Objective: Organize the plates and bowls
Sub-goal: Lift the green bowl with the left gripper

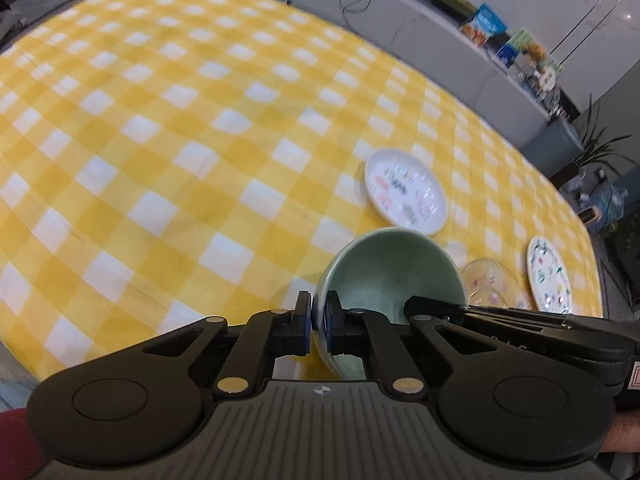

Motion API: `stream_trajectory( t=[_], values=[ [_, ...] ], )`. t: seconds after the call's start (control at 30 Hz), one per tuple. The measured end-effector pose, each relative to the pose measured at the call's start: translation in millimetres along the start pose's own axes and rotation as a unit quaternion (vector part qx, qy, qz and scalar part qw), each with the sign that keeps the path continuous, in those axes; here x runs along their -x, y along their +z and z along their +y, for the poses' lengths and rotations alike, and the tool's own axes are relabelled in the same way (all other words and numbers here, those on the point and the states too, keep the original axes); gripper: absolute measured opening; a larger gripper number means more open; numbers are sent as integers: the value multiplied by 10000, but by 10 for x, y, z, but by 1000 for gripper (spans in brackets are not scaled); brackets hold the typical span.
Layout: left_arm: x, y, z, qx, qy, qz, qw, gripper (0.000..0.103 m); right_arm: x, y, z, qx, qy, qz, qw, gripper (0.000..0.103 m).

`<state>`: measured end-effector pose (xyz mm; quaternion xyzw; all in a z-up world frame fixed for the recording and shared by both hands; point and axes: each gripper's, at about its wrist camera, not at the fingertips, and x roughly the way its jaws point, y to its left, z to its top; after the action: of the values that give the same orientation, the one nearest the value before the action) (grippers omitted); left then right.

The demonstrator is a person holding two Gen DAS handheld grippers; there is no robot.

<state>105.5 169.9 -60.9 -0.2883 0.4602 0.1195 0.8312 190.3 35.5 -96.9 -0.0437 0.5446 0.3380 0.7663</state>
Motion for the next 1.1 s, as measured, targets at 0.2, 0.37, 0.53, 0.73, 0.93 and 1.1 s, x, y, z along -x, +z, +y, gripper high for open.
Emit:
stream_trajectory(
  t=[0.2, 0.37, 0.53, 0.73, 0.93, 1.1],
  values=[
    [286, 15, -67, -69, -381, -291, 9988, 7, 373, 6, 26, -73, 40, -406, 9991, 6],
    [588, -5, -190, -351, -684, -499, 9958, 7, 814, -93, 129, 60, 25, -776, 9970, 7],
    [847, -106, -367, -731, -810, -546, 9925, 8, 1177, -247, 133, -265, 15, -973, 9949, 7],
    [989, -318, -547, -1256, -916, -413, 9870, 8, 1480, -509, 106, -432, -71, -1011, 9939, 8],
    [834, -463, -668, -1761, -970, 122, 9795, 8, 1447, -885, -16, -646, -190, -661, 9955, 8],
    [594, -519, -718, -1928, -950, 585, 9749, 8, 1301, -1084, -226, -1038, -146, -453, 9935, 8]
  ],
)
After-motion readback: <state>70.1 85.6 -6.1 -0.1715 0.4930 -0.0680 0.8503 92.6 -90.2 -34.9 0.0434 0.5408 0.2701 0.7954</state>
